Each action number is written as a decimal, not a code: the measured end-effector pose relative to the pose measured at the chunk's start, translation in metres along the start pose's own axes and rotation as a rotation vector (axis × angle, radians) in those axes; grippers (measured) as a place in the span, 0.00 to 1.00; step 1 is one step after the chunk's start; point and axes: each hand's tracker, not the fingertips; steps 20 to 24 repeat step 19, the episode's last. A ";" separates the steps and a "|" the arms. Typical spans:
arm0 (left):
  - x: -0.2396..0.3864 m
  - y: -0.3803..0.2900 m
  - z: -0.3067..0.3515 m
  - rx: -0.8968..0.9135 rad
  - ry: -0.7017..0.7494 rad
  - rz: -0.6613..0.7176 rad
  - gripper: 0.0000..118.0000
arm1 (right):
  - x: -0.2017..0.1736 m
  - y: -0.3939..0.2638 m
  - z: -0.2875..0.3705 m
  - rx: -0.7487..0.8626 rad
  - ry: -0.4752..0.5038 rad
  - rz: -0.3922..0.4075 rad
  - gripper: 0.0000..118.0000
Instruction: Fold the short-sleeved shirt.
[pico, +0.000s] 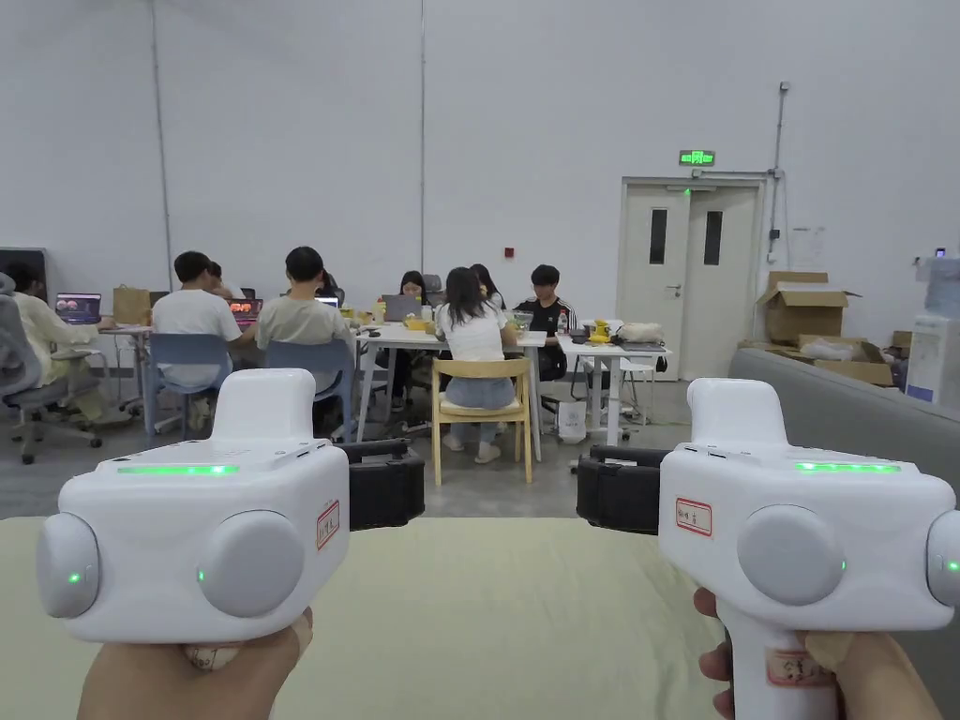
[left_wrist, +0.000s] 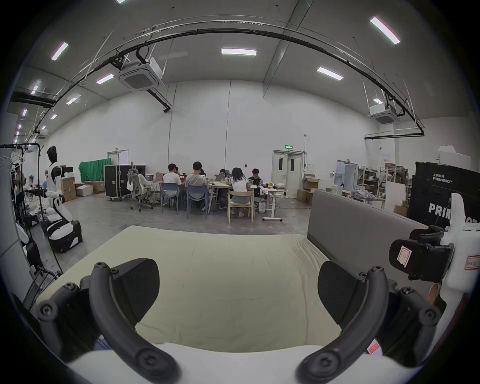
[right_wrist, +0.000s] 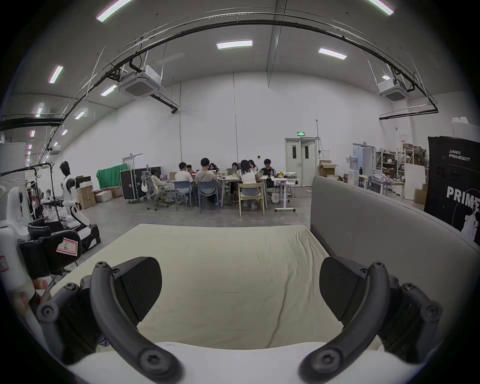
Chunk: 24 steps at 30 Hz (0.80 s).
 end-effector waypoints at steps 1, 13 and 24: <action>-0.001 0.000 0.000 0.001 0.000 0.002 1.00 | 0.000 0.000 0.000 0.001 0.001 -0.002 1.00; -0.002 0.000 0.004 -0.001 0.004 0.002 1.00 | -0.005 0.000 0.001 -0.003 -0.014 0.009 1.00; 0.001 0.002 0.005 0.001 0.002 -0.007 1.00 | -0.002 0.001 0.004 -0.001 0.004 -0.004 1.00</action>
